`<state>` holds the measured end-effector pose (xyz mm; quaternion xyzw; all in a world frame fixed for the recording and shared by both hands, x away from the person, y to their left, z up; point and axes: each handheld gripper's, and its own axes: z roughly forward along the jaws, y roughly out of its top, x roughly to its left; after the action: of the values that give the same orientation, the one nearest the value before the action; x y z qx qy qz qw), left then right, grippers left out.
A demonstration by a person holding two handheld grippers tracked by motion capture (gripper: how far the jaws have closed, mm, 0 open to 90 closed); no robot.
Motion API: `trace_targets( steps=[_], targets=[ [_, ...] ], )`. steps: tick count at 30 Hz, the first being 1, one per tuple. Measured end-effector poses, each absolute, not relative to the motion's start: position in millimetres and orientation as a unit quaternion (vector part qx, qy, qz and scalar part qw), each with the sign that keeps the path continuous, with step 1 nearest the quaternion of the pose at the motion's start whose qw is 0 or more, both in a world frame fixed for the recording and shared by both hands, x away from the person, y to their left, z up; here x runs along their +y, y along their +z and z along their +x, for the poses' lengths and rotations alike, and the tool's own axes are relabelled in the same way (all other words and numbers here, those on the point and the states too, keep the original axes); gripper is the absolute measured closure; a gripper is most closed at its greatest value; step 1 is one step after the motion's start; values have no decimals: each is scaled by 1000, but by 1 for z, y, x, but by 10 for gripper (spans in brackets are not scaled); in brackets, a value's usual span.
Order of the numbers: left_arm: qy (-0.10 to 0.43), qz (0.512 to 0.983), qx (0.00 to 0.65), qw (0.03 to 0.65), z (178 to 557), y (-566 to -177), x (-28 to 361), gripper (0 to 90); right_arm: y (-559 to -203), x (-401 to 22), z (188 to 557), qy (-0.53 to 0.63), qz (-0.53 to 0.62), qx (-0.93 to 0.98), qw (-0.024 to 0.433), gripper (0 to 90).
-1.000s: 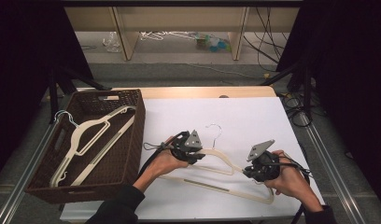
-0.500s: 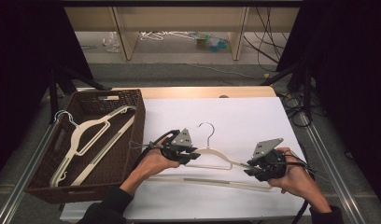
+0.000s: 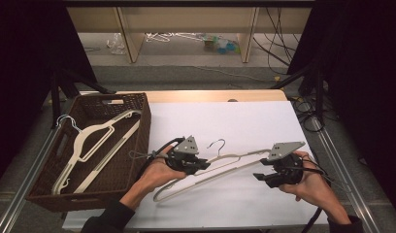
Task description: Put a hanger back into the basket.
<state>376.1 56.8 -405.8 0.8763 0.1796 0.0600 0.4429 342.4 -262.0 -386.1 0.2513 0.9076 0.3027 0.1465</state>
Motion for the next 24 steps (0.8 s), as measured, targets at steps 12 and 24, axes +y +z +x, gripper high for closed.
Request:
trace_targets(
  steps=[12,24],
  targets=[
    [53,869,208,446,382,-390,65,859,-393,-257,330,320,253,903,133,445],
    [67,841,231,484,381,-334,85,859,-408,-261,322,354,265,889,118,374]
  ],
)
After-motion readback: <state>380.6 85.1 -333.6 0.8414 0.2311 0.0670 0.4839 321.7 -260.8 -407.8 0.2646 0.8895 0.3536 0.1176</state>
